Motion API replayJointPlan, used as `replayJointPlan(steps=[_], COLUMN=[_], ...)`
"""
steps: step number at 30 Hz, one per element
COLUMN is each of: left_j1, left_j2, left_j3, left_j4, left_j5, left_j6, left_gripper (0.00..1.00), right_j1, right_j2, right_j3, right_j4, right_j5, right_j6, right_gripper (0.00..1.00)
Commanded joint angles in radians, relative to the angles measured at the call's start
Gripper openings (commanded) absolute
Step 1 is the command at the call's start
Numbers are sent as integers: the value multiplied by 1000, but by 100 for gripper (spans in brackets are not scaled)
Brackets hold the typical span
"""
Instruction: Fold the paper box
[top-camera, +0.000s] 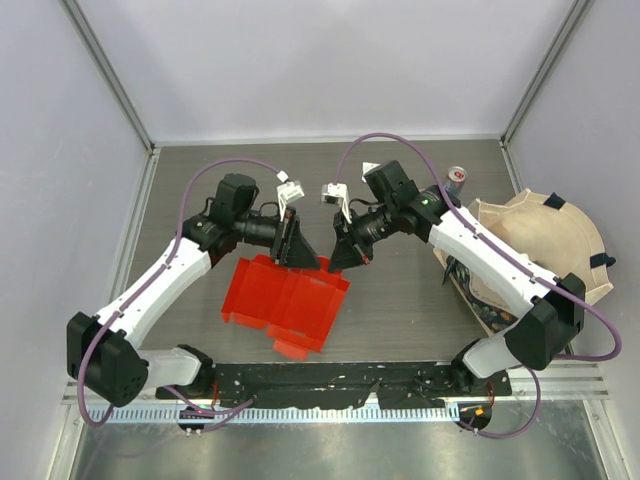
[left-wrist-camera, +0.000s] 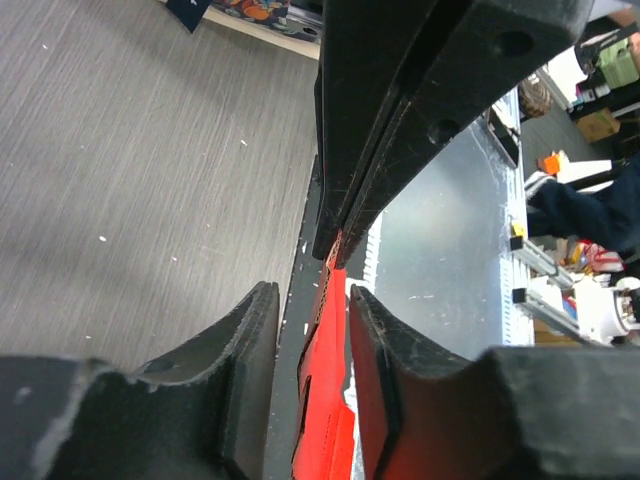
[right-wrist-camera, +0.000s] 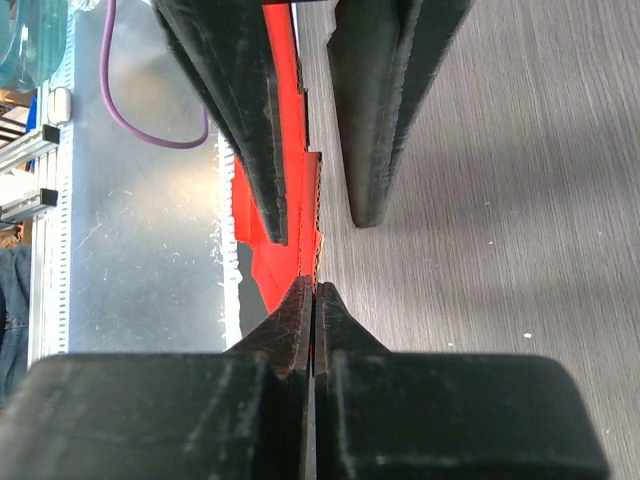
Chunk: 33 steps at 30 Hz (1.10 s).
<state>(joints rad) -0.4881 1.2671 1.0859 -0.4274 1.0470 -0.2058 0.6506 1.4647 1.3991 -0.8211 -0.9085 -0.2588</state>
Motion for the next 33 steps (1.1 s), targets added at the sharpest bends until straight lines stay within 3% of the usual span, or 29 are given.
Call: replayJointPlan(steps=[1, 4, 5, 6, 7, 9, 10, 13, 19, 22, 25, 26, 30, 33], left_j1=[-9, -9, -10, -9, -7, -7, -6, 8, 25, 25, 25, 23, 25, 25], left_j2=[-5, -23, -34, -49, -81, -118, -152, -193, -278, -319, -353, -360, -405, -434], left_j3=[6, 6, 5, 2, -10, -27, -46, -92, -205, -268, -300, -308, -357, -388], left_j4=[-10, -8, -1, 10, 27, 82, 102, 214, 505, 657, 731, 759, 844, 907], left_j5=[31, 13, -20, -45, -80, -198, -235, -289, -333, -364, -401, -404, -427, -438], left_j6=[37, 43, 45, 36, 25, -1, -35, -133, -320, -415, -452, -457, -501, -530], left_gripper=[27, 13, 3, 0, 0, 0, 0, 0, 0, 0, 0, 0, 0, 0], right_j1=[-5, -5, -5, -5, -8, -26, -58, -103, -140, -140, -140, -140, -140, -140], right_j2=[-35, -46, -52, -59, -75, -144, -170, -263, -394, -452, -478, -475, -443, -428], right_j3=[32, 15, 8, -14, -34, -121, -156, -279, -498, -592, -629, -623, -618, -638], right_j4=[51, 89, 105, 128, 202, 293, 377, 477, 816, 1017, 1091, 1091, 1123, 1224], right_j5=[-30, -3, 29, 75, 230, 362, 400, 398, 148, 108, 95, 95, 79, 54], right_j6=[9, 39, 59, 108, 162, 305, 343, 439, 590, 702, 754, 766, 818, 900], right_gripper=[1, 1, 6, 10, 17, 30, 46, 58, 59, 59, 59, 58, 37, 33])
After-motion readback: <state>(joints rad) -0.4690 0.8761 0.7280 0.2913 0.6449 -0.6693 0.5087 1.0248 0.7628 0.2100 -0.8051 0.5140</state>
